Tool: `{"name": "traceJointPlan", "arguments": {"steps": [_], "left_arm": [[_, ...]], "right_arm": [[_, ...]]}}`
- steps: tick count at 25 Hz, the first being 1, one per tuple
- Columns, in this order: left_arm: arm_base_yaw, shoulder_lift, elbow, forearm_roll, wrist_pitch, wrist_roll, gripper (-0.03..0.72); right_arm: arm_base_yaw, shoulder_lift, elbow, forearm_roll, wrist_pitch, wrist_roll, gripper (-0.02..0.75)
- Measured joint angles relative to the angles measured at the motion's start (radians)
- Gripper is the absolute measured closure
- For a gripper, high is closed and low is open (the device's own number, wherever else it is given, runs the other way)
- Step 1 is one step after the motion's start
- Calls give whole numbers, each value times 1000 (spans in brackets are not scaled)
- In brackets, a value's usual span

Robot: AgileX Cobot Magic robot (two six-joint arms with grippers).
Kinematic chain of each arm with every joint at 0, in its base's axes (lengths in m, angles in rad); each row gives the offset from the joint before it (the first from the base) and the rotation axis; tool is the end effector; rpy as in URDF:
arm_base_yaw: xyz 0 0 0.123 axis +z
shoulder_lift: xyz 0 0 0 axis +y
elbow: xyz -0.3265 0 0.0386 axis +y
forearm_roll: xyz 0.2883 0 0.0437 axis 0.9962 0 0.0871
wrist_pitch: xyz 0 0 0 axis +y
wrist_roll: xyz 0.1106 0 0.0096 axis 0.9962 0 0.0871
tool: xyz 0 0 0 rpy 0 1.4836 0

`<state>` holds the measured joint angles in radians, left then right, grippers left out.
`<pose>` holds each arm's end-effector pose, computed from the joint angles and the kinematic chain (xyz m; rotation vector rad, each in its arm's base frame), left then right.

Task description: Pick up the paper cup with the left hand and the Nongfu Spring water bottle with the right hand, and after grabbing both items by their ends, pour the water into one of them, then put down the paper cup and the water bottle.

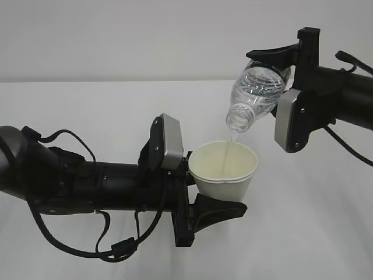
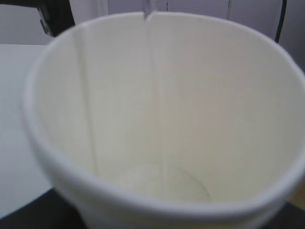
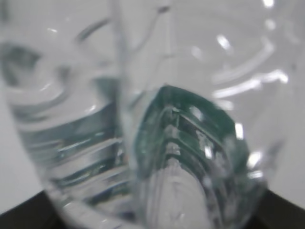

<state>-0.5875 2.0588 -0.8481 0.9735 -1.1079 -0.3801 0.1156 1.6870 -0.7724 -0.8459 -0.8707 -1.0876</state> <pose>0.2887 -0.2909 0.1183 1.2337 1.4177 -1.0321 0.3667 0.1065 0.2264 -1.6140 0.6695 -0.6611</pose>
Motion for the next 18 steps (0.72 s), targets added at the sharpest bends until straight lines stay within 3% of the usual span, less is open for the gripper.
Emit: {"name": "traceJointPlan", "arguments": {"steps": [18], "left_arm": [[0,0,0,-4,25,0,235]], "right_arm": [[0,0,0,0,-8,-2,269]]}}
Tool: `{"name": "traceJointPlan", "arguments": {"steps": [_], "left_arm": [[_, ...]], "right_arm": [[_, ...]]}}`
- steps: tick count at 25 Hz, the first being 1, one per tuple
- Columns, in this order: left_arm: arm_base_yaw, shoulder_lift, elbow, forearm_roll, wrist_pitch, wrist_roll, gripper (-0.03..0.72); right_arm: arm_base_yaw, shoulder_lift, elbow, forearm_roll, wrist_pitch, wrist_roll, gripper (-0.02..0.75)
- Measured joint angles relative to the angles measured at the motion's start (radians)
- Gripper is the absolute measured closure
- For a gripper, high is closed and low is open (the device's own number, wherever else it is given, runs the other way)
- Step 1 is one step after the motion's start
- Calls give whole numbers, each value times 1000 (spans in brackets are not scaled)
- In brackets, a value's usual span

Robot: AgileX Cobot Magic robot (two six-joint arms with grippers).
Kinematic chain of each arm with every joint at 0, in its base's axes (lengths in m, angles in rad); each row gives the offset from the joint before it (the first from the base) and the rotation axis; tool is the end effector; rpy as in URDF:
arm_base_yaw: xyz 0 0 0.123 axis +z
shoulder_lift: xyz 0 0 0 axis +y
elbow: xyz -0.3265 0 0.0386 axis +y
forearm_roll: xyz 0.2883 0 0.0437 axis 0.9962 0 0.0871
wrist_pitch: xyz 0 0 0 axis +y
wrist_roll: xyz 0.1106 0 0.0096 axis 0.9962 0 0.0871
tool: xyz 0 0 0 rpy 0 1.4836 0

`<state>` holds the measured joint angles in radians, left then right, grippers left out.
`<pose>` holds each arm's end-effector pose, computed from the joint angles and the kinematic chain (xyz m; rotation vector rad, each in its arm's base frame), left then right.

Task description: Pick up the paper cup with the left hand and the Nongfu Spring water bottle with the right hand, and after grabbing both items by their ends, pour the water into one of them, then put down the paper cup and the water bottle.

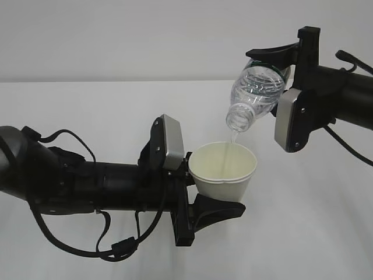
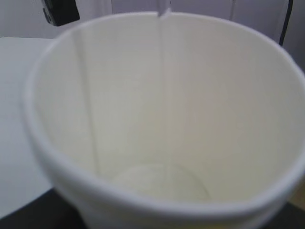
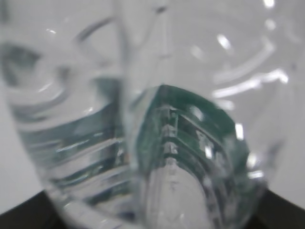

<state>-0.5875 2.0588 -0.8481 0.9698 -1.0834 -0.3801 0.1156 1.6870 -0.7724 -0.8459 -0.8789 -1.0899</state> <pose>0.2899 -0.2902 0.1159 1.2384 1.4397 -1.0127 0.3665 0.1069 0.2272 -1.6092 0.6618 -0.6613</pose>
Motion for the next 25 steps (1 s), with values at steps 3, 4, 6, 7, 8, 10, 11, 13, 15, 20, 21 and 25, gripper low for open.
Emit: {"name": "traceJointPlan", "arguments": {"steps": [3,4,6,7,8,10,11,13,15,20,21,25], "left_arm": [[0,0,0,0,0,0,235],[0,0,0,0,0,0,235],[0,0,0,-1,0,-2,235],[0,0,0,-5,0,-2,235],[0,0,0,-6,0,-2,235],[0,0,0,-8,0,-2,235],[0,0,0,-8,0,-2,235],[0,0,0,-8,0,-3,235],[0,0,0,-11,0,-3,235],[0,0,0,-11,1,-3,235],[0,0,0,-11,1,-3,235],[0,0,0,-11,2,-3,235]], "right_arm": [[0,0,0,0,-2,0,269],[0,0,0,0,-4,0,269],[0,0,0,0,-6,-2,269],[0,0,0,0,-8,-3,269],[0,0,0,0,-8,-4,269],[0,0,0,0,-8,-4,269],[0,0,0,0,-8,-7,269],[0,0,0,0,-8,-9,269],[0,0,0,0,-8,-11,269],[0,0,0,0,-10,-13,269],[0,0,0,0,-10,-13,269],[0,0,0,0,-10,-13,269]]}}
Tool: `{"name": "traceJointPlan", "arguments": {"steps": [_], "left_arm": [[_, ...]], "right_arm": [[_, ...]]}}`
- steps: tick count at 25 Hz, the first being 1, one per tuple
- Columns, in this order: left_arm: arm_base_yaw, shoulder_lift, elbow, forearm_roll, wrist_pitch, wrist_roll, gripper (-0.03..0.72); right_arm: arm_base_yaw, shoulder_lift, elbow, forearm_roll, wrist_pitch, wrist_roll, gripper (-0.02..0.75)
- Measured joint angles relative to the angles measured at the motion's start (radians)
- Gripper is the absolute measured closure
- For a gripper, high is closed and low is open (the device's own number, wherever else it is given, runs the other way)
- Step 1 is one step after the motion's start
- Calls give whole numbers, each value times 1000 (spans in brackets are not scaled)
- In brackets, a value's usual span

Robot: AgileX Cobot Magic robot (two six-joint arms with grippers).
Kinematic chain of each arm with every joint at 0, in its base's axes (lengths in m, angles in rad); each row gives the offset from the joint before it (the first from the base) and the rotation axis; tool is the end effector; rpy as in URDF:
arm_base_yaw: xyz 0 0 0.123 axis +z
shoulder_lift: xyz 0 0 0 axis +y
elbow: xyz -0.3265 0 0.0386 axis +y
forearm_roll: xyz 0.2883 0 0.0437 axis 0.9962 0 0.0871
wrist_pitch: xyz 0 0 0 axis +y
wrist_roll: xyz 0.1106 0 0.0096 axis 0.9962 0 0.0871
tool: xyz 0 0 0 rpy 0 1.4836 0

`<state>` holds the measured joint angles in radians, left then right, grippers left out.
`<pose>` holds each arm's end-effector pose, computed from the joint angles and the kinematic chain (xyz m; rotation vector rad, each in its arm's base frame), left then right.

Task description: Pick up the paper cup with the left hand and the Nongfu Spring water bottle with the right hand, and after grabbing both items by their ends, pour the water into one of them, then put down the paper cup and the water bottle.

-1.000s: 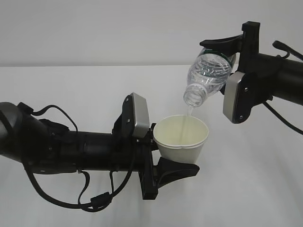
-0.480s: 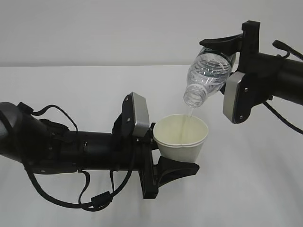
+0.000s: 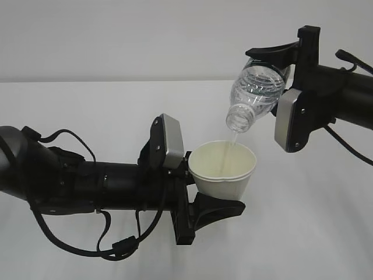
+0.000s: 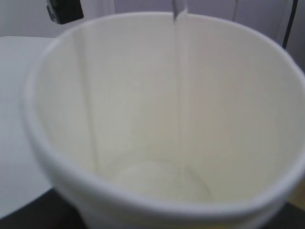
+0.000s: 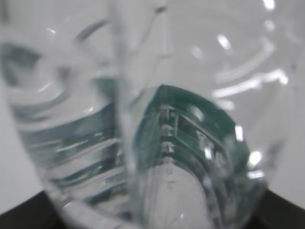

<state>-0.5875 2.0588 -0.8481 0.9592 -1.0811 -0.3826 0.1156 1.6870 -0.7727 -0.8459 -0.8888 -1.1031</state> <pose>0.2910 -0.2901 0.1161 1.2260 1.4475 -1.0104 0.3663 0.1074 0.2282 -1.6075 0.6444 -0.6695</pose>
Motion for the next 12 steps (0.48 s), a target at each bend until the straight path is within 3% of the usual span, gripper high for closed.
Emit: {"name": "traceJointPlan", "arguments": {"steps": [12], "left_arm": [[0,0,0,0,0,0,235]], "right_arm": [[0,0,0,0,0,-2,269]]}}
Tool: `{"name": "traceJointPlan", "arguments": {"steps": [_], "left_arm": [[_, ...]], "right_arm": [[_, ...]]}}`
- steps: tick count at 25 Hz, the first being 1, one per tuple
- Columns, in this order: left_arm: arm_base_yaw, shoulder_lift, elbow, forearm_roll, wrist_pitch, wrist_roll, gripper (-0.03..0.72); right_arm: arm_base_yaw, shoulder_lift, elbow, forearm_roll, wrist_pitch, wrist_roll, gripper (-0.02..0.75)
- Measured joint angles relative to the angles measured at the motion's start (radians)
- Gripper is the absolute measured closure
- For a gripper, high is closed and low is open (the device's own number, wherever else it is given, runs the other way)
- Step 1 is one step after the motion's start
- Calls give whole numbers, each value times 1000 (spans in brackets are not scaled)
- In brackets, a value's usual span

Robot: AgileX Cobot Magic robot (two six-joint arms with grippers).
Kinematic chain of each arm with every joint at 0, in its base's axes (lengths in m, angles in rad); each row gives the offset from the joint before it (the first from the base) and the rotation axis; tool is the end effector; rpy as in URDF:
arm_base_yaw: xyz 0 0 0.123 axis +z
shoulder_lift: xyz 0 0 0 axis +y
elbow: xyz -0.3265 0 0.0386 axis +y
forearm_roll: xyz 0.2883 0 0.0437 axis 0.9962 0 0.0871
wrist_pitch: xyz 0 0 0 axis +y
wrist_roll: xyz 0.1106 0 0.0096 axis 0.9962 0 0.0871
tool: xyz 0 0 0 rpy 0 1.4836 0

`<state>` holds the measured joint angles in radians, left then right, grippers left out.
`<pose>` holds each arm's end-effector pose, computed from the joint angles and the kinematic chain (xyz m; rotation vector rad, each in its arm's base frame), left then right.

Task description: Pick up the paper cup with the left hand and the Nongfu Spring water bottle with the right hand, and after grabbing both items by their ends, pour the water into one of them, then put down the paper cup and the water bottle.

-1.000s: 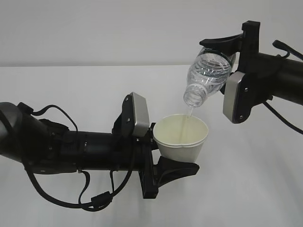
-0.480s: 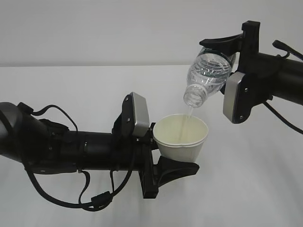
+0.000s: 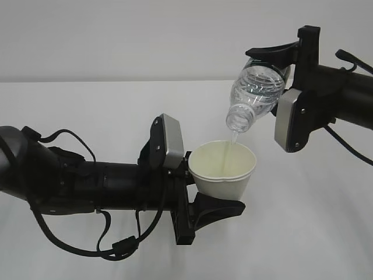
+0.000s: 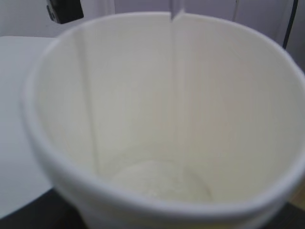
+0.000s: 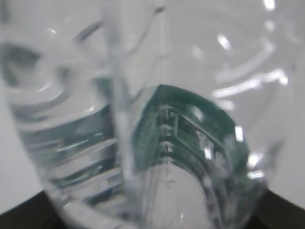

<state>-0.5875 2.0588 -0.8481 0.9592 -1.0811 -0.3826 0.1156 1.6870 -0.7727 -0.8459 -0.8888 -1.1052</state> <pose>0.2910 -0.2901 0.1161 1.2260 1.4475 -1.0104 0.3663 0.1074 0.2282 -1.6084 0.6428 -0.6710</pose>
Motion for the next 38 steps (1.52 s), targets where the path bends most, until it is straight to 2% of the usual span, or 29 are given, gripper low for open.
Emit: {"name": "traceJointPlan", "arguments": {"steps": [38], "left_arm": [[0,0,0,18,-4,-18,236]], "right_arm": [[0,0,0,0,-2,-22,269]]}}
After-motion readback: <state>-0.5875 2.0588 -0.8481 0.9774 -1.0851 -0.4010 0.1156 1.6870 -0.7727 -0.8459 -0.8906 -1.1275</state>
